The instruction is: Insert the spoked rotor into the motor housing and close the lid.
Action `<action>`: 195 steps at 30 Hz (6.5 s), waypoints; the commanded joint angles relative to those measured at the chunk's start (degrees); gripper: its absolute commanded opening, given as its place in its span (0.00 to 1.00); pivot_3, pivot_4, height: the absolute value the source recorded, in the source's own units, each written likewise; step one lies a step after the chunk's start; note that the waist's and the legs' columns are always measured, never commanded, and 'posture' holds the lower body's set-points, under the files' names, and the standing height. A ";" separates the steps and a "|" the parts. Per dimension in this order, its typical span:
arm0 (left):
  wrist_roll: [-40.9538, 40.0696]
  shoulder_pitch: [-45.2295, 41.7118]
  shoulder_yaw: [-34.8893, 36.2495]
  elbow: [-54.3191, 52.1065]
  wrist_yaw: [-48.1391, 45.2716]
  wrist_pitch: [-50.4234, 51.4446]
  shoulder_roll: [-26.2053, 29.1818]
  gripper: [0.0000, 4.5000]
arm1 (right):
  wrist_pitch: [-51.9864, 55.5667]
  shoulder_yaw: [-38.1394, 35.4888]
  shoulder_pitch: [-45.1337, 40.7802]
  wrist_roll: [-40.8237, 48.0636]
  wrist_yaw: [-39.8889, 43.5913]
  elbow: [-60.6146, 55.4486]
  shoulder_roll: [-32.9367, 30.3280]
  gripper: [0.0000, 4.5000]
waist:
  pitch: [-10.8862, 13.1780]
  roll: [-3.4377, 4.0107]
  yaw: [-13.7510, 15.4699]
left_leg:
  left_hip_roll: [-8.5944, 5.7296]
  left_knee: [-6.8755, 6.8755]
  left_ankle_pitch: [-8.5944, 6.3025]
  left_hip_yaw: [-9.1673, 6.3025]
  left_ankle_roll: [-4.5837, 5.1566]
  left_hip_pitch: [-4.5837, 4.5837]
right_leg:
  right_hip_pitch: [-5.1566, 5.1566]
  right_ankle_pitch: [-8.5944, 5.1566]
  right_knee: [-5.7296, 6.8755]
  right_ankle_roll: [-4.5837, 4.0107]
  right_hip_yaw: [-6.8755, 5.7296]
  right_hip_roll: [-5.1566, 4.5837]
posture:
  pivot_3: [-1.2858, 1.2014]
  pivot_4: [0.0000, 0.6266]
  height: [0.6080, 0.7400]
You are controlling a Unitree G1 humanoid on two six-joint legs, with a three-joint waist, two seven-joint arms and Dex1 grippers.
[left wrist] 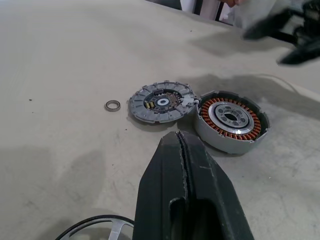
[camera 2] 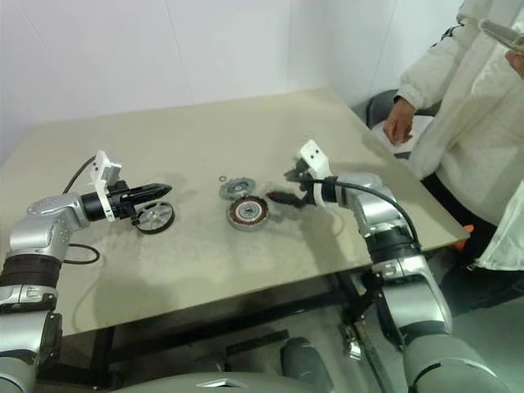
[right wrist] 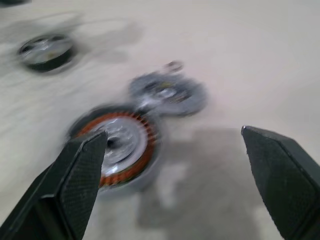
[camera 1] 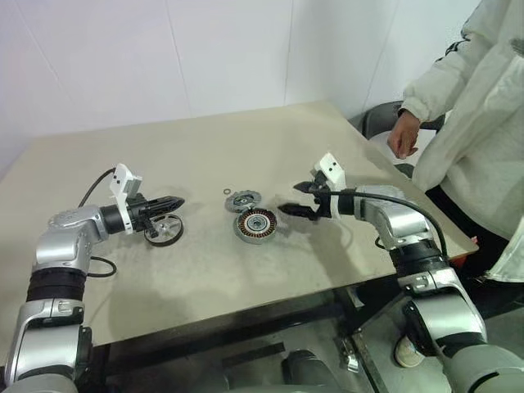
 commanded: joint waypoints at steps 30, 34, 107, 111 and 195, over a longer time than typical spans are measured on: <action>20.99 -24.82 -3.54 40.82 33.25 -29.27 -16.52 0.00 | -24.38 -4.86 -23.67 -14.65 -23.73 44.97 23.39 1.00 | -0.07 -0.12 -0.31 | -0.40 -0.19 0.06 0.04 -0.11 -0.30 | -0.59 0.12 0.22 0.06 -0.05 -0.47 | 0.52 0.00 1.00; 16.40 -24.85 0.31 39.21 27.46 -27.11 -15.47 0.00 | -25.03 -5.78 -23.66 -13.95 -22.13 44.17 21.05 1.00 | -0.07 -0.12 -0.34 | -0.41 -0.18 0.06 0.04 -0.11 -0.30 | -0.58 0.12 0.22 0.06 -0.05 -0.47 | 0.52 0.00 1.00; -4.06 12.98 4.15 -12.46 3.47 2.95 1.86 0.00 | -7.21 10.09 -8.12 -8.51 -11.59 24.99 29.40 1.00 | 0.18 -0.14 -0.03 | -0.01 -0.23 -0.03 0.04 0.01 0.43 | 0.19 0.02 -0.02 0.03 -0.09 -0.11 | 0.52 0.00 1.00; -4.15 13.55 4.30 -12.65 3.94 2.96 1.73 0.00 | -8.42 9.85 -8.72 -9.59 -12.71 28.27 31.30 1.00 | 0.18 -0.14 0.07 | -0.02 -0.21 -0.03 0.04 0.01 0.56 | 0.33 0.02 -0.03 0.04 -0.10 -0.11 | 0.52 0.00 1.00; -0.89 9.79 3.58 0.00 5.71 -4.07 -3.73 0.00 | -38.23 27.19 -5.50 -25.01 24.52 -2.32 -9.10 0.64 | 0.26 -0.09 0.66 | -0.11 -0.11 -0.01 0.09 -0.03 -0.21 | -0.30 0.01 -0.10 0.06 -0.13 -0.24 | 0.52 0.00 1.00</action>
